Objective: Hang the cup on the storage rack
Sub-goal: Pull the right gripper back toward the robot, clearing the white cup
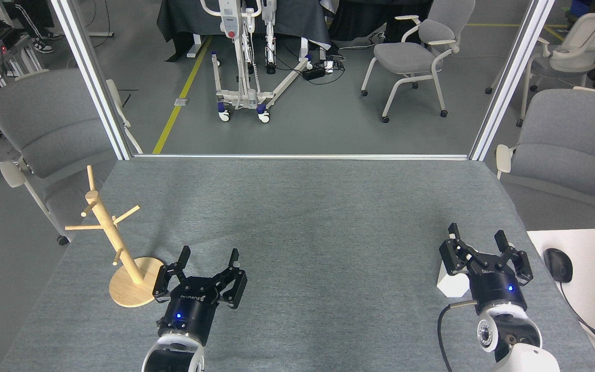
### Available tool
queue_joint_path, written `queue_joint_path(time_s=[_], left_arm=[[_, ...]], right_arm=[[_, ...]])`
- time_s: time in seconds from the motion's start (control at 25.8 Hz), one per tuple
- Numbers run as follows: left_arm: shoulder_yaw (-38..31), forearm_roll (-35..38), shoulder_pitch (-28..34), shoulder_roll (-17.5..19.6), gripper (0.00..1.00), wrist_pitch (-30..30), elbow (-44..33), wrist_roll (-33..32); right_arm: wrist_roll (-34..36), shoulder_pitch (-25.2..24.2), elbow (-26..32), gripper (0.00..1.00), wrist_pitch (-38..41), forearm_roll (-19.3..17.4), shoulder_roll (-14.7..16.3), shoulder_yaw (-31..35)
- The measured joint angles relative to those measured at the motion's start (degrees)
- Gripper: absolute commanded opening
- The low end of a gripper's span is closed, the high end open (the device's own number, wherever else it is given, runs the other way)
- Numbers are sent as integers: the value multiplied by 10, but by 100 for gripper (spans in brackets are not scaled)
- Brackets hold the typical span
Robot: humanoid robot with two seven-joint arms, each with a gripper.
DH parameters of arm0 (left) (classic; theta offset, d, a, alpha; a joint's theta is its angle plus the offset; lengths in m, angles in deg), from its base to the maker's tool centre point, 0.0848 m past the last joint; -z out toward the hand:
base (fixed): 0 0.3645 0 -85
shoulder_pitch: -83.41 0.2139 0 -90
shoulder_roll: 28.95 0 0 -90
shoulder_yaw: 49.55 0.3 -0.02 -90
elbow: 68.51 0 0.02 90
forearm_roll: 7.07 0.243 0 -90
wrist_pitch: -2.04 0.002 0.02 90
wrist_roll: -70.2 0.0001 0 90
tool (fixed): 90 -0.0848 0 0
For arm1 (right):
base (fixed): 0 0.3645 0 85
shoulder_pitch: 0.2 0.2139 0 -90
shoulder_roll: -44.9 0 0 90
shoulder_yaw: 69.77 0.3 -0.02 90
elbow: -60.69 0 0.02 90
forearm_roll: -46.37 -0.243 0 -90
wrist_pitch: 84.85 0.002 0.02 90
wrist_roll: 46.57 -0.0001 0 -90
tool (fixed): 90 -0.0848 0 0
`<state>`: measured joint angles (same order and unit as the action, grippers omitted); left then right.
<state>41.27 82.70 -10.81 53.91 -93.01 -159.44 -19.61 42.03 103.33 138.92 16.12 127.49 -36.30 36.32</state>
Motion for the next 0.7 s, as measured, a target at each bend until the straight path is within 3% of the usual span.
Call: queue_joint_path(time_s=[0.7], left_arm=[[4,0,4,0,99,22,-17,14]], right_arm=[[2,0,-1,100,0,0,2,-1]])
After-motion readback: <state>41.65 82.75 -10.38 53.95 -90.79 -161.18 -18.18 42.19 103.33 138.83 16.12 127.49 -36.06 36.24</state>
